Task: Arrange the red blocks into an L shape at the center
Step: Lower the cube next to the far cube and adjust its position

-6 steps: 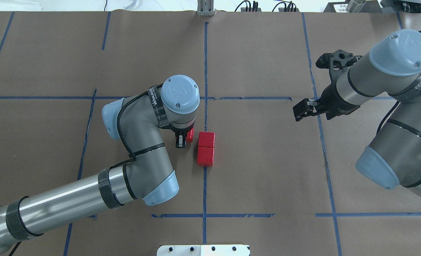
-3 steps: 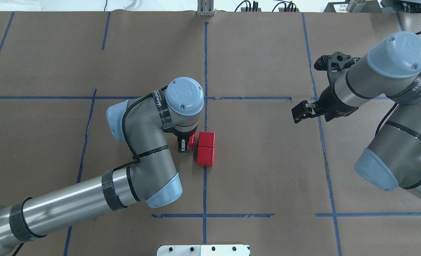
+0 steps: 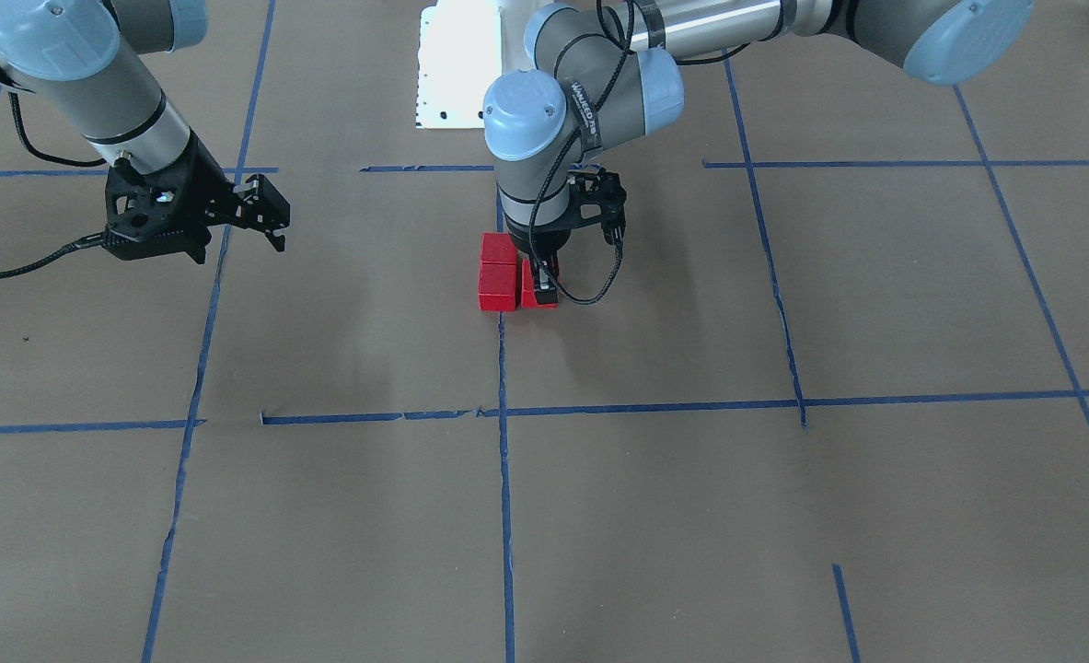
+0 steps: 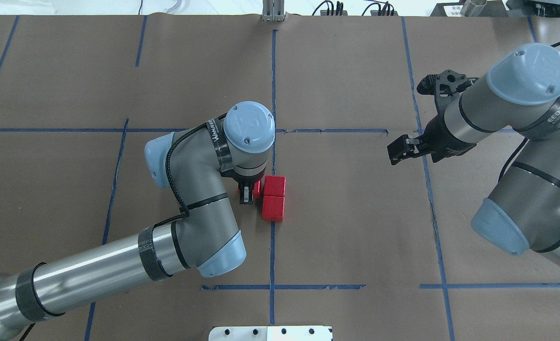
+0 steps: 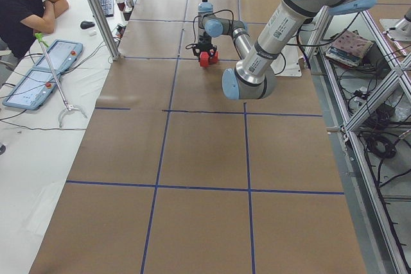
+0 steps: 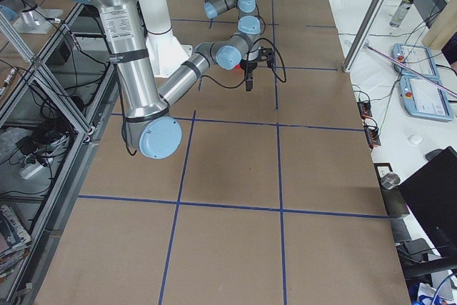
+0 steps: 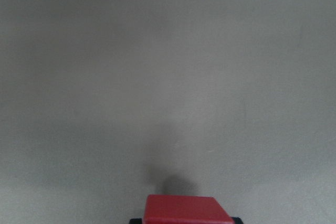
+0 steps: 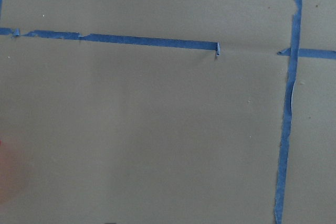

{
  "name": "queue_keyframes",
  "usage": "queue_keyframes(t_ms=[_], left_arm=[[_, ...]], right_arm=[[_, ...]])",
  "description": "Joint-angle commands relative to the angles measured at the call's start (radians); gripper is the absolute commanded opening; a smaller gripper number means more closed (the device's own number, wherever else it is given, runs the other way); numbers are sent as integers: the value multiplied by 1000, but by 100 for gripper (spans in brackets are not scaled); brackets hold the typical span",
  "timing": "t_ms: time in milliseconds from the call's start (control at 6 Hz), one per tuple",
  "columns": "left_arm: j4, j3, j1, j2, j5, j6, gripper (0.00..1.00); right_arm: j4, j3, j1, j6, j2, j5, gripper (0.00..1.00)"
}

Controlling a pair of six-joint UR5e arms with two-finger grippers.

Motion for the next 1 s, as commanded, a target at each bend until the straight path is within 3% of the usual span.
queue_keyframes(t_ms=[0, 833], left_arm=[[1, 4, 0, -1, -1, -13, 3], [-12, 18, 11, -4, 0, -20, 5]], right_arm=[[0, 0, -1, 0, 0, 0, 100], [0, -2, -1, 0, 0, 2, 100]])
